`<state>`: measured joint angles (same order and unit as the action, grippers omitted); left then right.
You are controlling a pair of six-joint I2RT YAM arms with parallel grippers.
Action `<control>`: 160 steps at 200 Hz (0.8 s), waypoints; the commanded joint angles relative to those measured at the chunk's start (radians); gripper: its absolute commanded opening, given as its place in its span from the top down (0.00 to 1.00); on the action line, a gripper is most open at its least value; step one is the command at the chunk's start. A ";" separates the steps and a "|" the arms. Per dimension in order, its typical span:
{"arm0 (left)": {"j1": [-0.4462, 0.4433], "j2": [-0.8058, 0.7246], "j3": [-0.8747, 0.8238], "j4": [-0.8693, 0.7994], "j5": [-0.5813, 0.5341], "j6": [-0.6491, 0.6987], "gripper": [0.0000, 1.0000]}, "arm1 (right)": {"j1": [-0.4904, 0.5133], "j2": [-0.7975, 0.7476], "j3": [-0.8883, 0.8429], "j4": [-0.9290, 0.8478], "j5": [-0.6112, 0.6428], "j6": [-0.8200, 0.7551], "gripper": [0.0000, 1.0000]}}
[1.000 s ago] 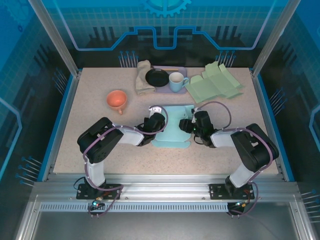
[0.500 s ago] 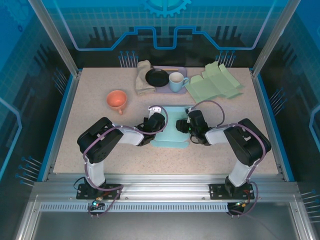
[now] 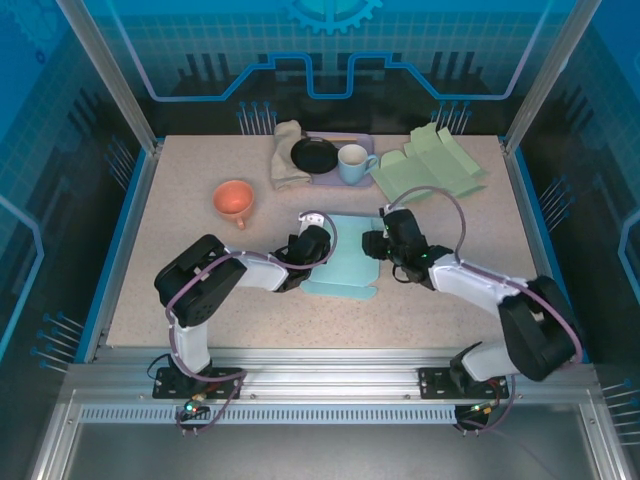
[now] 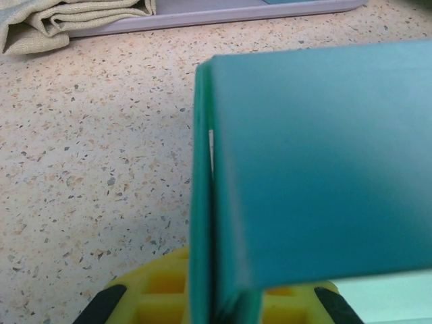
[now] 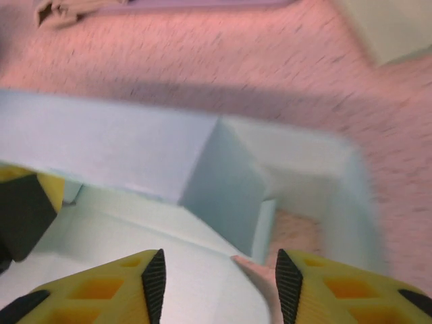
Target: Fold the paper box
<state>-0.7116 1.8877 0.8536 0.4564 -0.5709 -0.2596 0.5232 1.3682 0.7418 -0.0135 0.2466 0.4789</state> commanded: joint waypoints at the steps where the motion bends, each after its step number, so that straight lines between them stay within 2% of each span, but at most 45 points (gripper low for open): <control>1: 0.008 -0.007 -0.024 -0.080 0.053 0.044 1.00 | 0.009 -0.102 0.056 -0.305 0.093 -0.062 0.45; 15: 0.013 -0.007 -0.033 -0.064 0.061 0.061 1.00 | 0.011 -0.147 0.093 -0.404 0.102 -0.126 0.40; 32: 0.024 -0.007 -0.057 -0.016 0.098 0.096 1.00 | 0.003 -0.156 0.124 -0.478 0.208 -0.227 0.34; 51: 0.035 -0.004 -0.075 0.020 0.150 0.132 1.00 | -0.034 -0.093 0.132 -0.497 0.368 -0.291 0.32; 65: 0.037 -0.001 -0.078 0.027 0.165 0.150 1.00 | -0.074 -0.023 0.177 -0.501 0.425 -0.284 0.32; 84: 0.040 0.009 -0.071 0.031 0.166 0.164 1.00 | -0.106 0.080 0.180 -0.444 0.390 -0.331 0.32; 111: 0.041 0.022 -0.058 0.025 0.175 0.163 1.00 | -0.087 0.199 0.213 -0.406 0.360 -0.401 0.36; 136: 0.041 0.036 -0.048 0.015 0.185 0.160 1.00 | -0.039 0.231 0.197 -0.316 0.322 -0.470 0.38; 140: 0.041 0.038 -0.045 0.012 0.184 0.161 1.00 | -0.033 0.236 0.198 -0.316 0.309 -0.480 0.41; 160: 0.042 0.045 -0.043 0.009 0.181 0.160 1.00 | -0.014 0.250 0.209 -0.327 0.297 -0.492 0.41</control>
<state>-0.6720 1.8843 0.8127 0.5564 -0.4355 -0.1272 0.4828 1.6073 0.9176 -0.3771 0.5728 0.0460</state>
